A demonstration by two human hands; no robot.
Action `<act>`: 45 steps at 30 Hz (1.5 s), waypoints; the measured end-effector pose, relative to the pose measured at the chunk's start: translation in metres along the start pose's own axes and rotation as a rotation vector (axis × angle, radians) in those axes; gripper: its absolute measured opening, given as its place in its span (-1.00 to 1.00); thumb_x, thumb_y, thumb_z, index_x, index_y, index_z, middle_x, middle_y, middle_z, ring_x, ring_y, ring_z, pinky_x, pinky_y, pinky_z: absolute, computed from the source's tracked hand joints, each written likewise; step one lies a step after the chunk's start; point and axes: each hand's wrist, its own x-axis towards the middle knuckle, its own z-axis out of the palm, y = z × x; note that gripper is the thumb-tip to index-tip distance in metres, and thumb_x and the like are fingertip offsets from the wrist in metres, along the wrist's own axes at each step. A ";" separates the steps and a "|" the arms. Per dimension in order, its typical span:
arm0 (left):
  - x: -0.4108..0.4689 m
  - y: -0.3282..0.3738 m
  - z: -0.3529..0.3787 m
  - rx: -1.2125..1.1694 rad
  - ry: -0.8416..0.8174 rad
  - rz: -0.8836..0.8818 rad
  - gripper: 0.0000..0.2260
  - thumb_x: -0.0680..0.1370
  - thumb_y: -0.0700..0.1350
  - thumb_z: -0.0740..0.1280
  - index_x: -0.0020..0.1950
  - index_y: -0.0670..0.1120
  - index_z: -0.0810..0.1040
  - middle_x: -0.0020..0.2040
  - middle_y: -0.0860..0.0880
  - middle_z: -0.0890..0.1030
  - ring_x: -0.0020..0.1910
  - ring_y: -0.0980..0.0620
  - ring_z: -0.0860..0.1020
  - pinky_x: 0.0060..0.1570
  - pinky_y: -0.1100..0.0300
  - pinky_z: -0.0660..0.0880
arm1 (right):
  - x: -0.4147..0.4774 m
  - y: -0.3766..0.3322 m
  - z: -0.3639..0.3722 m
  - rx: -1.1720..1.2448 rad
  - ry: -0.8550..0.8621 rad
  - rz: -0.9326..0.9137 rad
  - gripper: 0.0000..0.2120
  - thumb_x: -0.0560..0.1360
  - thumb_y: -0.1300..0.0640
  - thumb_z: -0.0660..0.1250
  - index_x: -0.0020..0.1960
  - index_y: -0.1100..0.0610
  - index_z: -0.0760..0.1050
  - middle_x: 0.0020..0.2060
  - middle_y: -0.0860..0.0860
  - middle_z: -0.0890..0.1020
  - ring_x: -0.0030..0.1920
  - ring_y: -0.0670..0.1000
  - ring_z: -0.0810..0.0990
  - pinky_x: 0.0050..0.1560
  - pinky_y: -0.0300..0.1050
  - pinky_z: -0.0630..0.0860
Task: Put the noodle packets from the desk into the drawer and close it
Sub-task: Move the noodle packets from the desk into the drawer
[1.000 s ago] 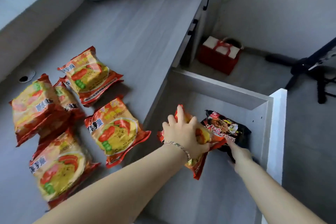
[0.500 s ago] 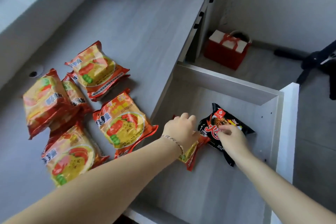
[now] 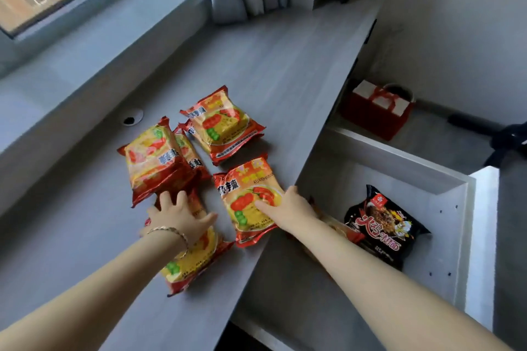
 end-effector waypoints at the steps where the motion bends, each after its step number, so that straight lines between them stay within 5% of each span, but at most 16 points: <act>1: 0.001 -0.004 0.006 -0.047 -0.022 -0.013 -0.22 0.43 0.36 0.21 0.51 0.00 0.07 0.52 -0.13 0.04 0.46 -0.28 0.07 0.40 -0.20 0.23 | -0.001 0.004 0.001 0.088 -0.038 0.024 -0.10 0.38 -0.25 0.33 0.44 0.30 0.10 0.35 0.19 0.43 0.33 0.18 0.44 0.24 -0.01 0.42; 5: -0.011 -0.001 0.022 -0.179 0.024 -0.024 -0.18 0.40 0.35 0.27 0.51 0.04 0.02 0.55 -0.08 -0.10 0.50 -0.26 -0.08 0.40 -0.24 0.18 | -0.011 0.032 0.001 0.493 -0.067 -0.014 -0.53 0.41 -0.14 0.38 0.11 0.22 0.54 0.08 0.11 0.66 0.07 0.07 0.63 0.17 -0.04 0.54; 7: -0.018 0.006 0.025 -0.215 0.031 0.008 -0.23 0.40 0.27 0.33 0.48 0.05 0.08 0.55 -0.07 -0.11 0.49 -0.25 -0.06 0.38 -0.24 0.24 | -0.021 0.058 -0.001 0.674 -0.010 0.018 -0.70 0.48 -0.10 0.30 -0.01 0.13 0.56 -0.10 0.02 0.68 -0.06 -0.01 0.63 0.03 -0.11 0.57; 10: -0.031 0.021 0.026 -0.205 0.041 0.114 -0.28 0.40 0.21 0.35 0.46 0.08 0.10 0.55 -0.02 -0.12 0.50 -0.21 -0.09 0.36 -0.22 0.28 | -0.026 0.111 -0.004 0.899 0.223 0.190 -0.66 0.48 -0.18 0.22 0.04 0.07 0.49 -0.09 0.05 0.63 -0.03 0.08 0.61 0.07 0.04 0.57; 13: -0.051 0.045 0.027 -0.175 0.081 0.266 -0.28 0.42 0.21 0.32 0.48 0.11 0.07 0.55 0.00 -0.12 0.50 -0.17 -0.14 0.40 -0.17 0.21 | -0.027 0.156 -0.012 1.017 0.435 0.404 -0.65 0.54 -0.16 0.14 0.01 0.13 0.39 -0.35 0.06 0.48 -0.38 0.03 0.47 -0.39 -0.17 0.41; 15: -0.063 0.063 0.029 -0.168 0.096 0.372 -0.28 0.42 0.20 0.31 0.48 0.16 0.05 0.54 0.02 -0.14 0.50 -0.17 -0.18 0.43 -0.16 0.15 | -0.027 0.186 -0.015 1.042 0.489 0.527 -0.63 0.54 -0.16 0.12 0.05 0.15 0.37 -0.40 0.05 0.40 -0.46 -0.01 0.36 -0.49 -0.24 0.30; 18: -0.077 0.092 0.035 -0.143 0.112 0.529 -0.28 0.41 0.21 0.30 0.48 0.25 0.01 0.53 0.05 -0.18 0.48 -0.18 -0.25 0.45 -0.16 0.08 | -0.026 0.218 -0.015 1.033 0.448 0.605 -0.65 0.57 -0.06 0.14 0.16 0.21 0.41 -0.20 0.11 0.51 -0.27 0.08 0.49 -0.30 -0.13 0.53; 21: -0.086 0.122 0.052 -0.096 0.152 0.709 -0.27 0.39 0.22 0.31 0.48 0.26 0.04 0.55 -0.01 -0.14 0.49 -0.21 -0.24 0.45 -0.17 0.08 | -0.024 0.236 -0.014 0.878 0.399 0.659 -0.62 0.59 0.10 0.14 0.27 0.35 0.40 0.18 0.26 0.53 0.09 0.25 0.50 0.04 0.08 0.46; 26: -0.077 0.181 0.094 0.138 0.033 0.837 -0.26 0.42 0.18 0.33 0.49 0.21 0.01 0.55 -0.03 -0.17 0.49 -0.27 -0.23 0.44 -0.21 0.11 | -0.025 0.236 -0.019 0.398 0.328 0.684 -0.59 0.43 0.11 0.23 0.23 0.26 0.45 0.17 0.27 0.55 0.11 0.30 0.53 0.07 0.04 0.47; 29: -0.057 0.213 0.124 0.273 -0.041 0.854 -0.27 0.44 0.09 0.37 0.50 0.14 0.05 0.56 -0.07 -0.16 0.50 -0.30 -0.22 0.43 -0.24 0.11 | -0.038 0.228 -0.030 0.180 0.343 0.588 -0.53 0.41 0.03 0.23 0.30 0.14 0.37 0.27 0.18 0.46 0.23 0.26 0.45 0.21 0.07 0.44; 33: -0.032 0.235 0.153 0.360 -0.183 0.871 -0.23 0.47 0.04 0.40 0.53 0.11 0.00 0.56 -0.05 -0.21 0.51 -0.21 -0.28 0.46 -0.18 0.08 | -0.046 0.225 -0.044 0.294 0.461 0.454 -0.53 0.48 0.19 0.27 0.37 0.15 0.33 0.37 0.18 0.35 0.36 0.21 0.33 0.26 -0.01 0.36; 37: -0.025 0.245 0.143 0.261 -0.375 0.778 -0.25 0.48 0.02 0.39 0.54 0.03 0.03 0.58 0.00 -0.11 0.55 -0.10 -0.13 0.49 -0.12 0.06 | -0.047 0.223 -0.053 0.308 0.513 0.285 -0.74 0.48 0.26 0.27 0.15 0.09 0.52 0.24 0.11 0.44 0.30 0.15 0.38 0.24 -0.05 0.35; 39: -0.030 0.244 0.122 0.119 -0.317 0.735 -0.52 0.56 -0.01 0.29 0.45 -0.02 0.29 0.51 -0.06 0.24 0.47 -0.11 0.25 0.43 -0.09 0.23 | -0.044 0.215 -0.057 0.396 0.522 0.173 -0.79 0.48 0.32 0.24 -0.07 0.04 0.53 0.06 0.05 0.50 0.20 0.13 0.46 0.14 -0.08 0.41; 41: -0.037 0.233 0.093 -0.018 -0.178 0.694 -0.74 0.58 -0.08 0.20 0.24 -0.05 0.50 0.24 -0.08 0.56 0.18 -0.10 0.54 0.20 0.03 0.47 | -0.037 0.198 -0.063 0.456 0.465 0.079 -0.77 0.49 0.34 0.21 -0.14 0.03 0.51 -0.05 0.02 0.56 0.08 0.07 0.55 -0.02 -0.20 0.42; 45: -0.041 0.188 0.031 -0.154 0.130 0.596 -0.80 0.55 -0.15 0.18 0.07 -0.05 0.57 0.03 -0.04 0.63 0.02 -0.10 0.57 -0.11 0.16 0.46 | -0.019 0.140 -0.070 0.354 0.297 -0.109 -0.82 0.52 0.28 0.21 -0.06 0.07 0.54 -0.12 -0.03 0.59 -0.11 -0.04 0.55 -0.24 -0.33 0.41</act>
